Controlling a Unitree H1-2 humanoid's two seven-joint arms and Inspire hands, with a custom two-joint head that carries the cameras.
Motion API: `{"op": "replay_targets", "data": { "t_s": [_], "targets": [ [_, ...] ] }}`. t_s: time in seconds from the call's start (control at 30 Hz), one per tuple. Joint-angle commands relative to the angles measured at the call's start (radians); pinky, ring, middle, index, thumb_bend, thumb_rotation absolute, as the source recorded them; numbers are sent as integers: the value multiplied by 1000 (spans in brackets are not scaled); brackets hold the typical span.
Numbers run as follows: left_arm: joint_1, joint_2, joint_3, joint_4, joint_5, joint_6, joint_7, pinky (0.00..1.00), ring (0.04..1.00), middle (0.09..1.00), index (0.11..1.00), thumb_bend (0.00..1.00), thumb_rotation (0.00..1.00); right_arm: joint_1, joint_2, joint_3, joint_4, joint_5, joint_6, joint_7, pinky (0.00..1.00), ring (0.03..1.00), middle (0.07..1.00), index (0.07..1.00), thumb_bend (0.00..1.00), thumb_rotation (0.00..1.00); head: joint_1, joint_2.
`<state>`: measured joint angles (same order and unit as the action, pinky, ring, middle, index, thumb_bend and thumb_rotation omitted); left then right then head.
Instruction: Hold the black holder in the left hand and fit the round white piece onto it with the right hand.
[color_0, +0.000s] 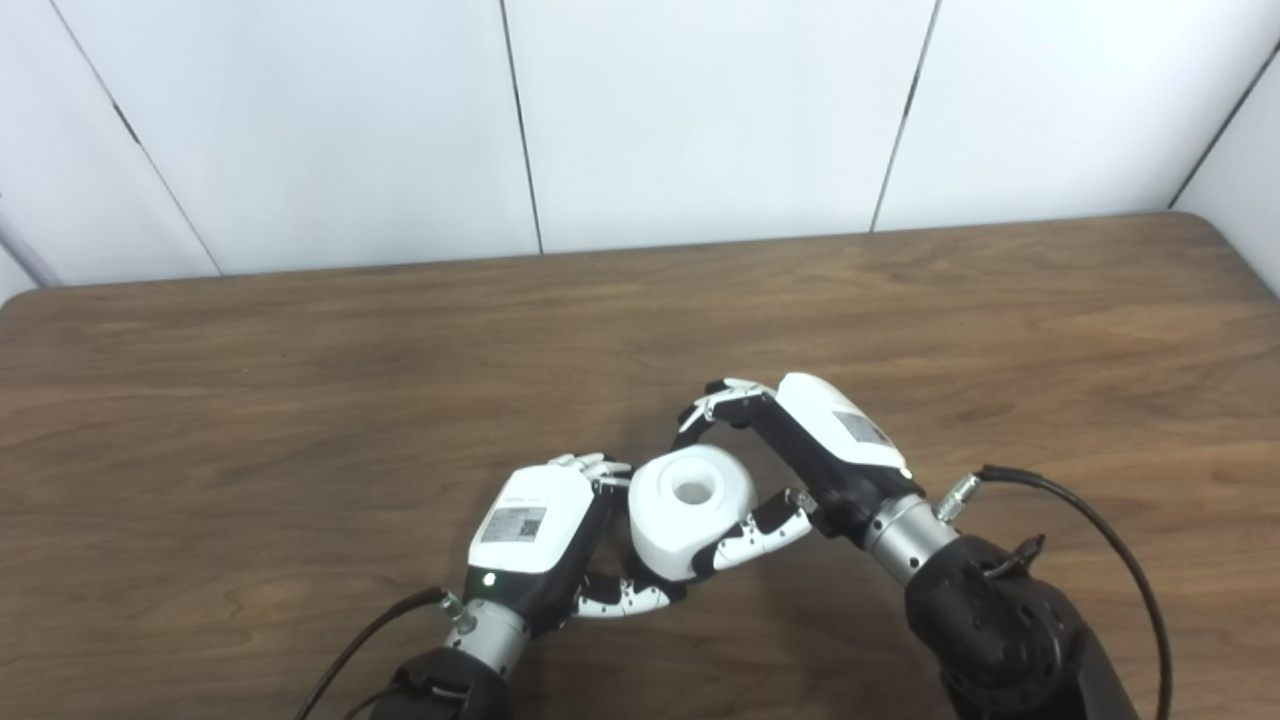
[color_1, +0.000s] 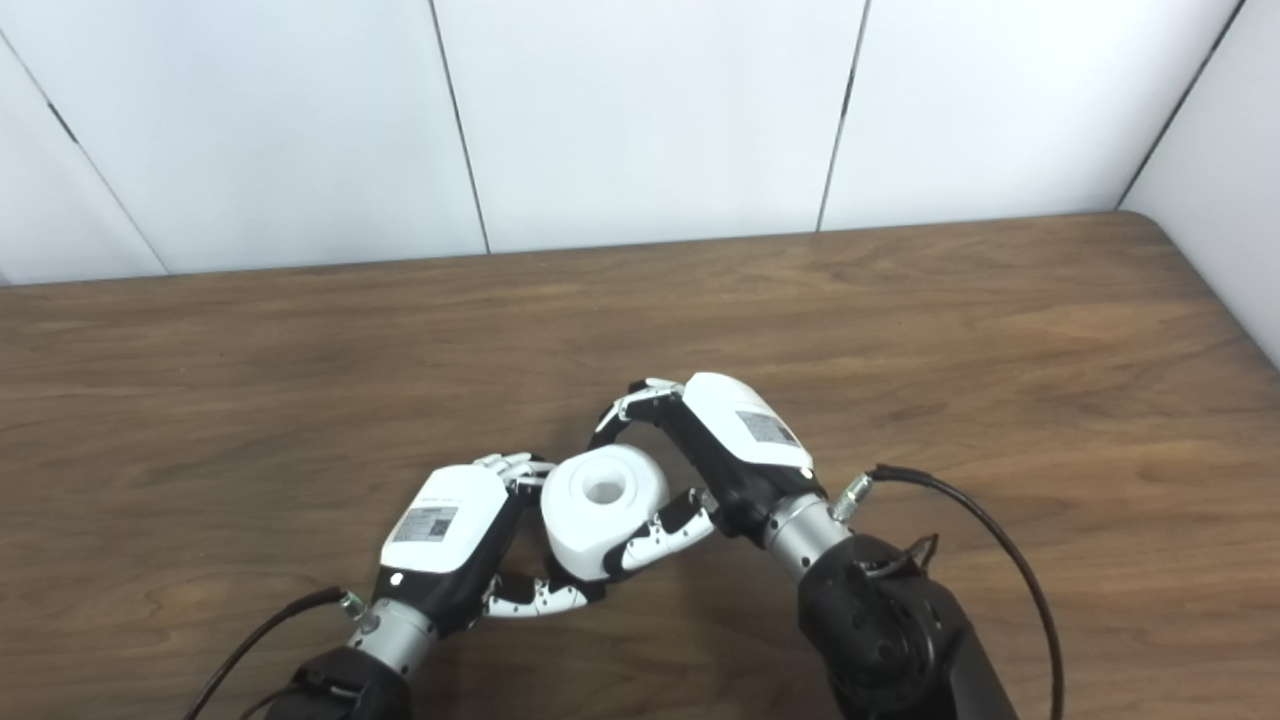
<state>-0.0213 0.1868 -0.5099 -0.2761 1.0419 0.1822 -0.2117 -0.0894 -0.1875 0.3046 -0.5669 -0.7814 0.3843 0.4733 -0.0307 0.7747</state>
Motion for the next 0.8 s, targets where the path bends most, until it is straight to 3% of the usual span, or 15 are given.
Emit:
{"op": "replay_targets", "data": {
  "t_s": [0.0, 0.3, 0.33, 0.4, 0.57, 0.67, 0.77],
  "targets": [
    [9, 2, -31, 23, 22, -2, -63, 876, 860, 784, 488, 520, 48, -5, 2, 9, 8, 0, -16, -1, 765, 885, 757, 483, 523, 138, -2, -1],
    [8, 1, -29, 28, 11, -7, -57, 869, 861, 783, 488, 520, 47, -24, -32, 26, 4, -19, -7, 30, 789, 885, 763, 490, 522, 162, -3, -1],
    [8, 1, -28, 29, 9, -7, -56, 871, 862, 784, 488, 520, 47, -26, -36, 29, 3, -22, -4, 35, 789, 886, 765, 531, 699, 266, -3, -1],
    [9, 1, -28, 30, 9, -8, -53, 873, 862, 783, 488, 520, 47, -29, -43, 32, 0, -24, -2, 39, 788, 883, 766, 567, 870, 369, -9, -4],
    [10, 2, -29, 27, 15, -7, -54, 873, 861, 782, 488, 520, 47, -33, -43, 29, -7, -21, 13, 62, 794, 889, 778, 619, 987, 471, -10, -2],
    [11, 4, -29, 23, 15, -4, -62, 879, 862, 783, 488, 520, 47, -36, -43, 30, -11, -28, 34, 95, 843, 922, 832, 733, 1000, 590, -10, -1],
    [11, 7, -29, 22, 14, -8, -59, 874, 860, 780, 488, 520, 47, -25, -41, 31, -10, -26, 40, 98, 874, 955, 873, 806, 1000, 615, -12, -1]
  ]
}}
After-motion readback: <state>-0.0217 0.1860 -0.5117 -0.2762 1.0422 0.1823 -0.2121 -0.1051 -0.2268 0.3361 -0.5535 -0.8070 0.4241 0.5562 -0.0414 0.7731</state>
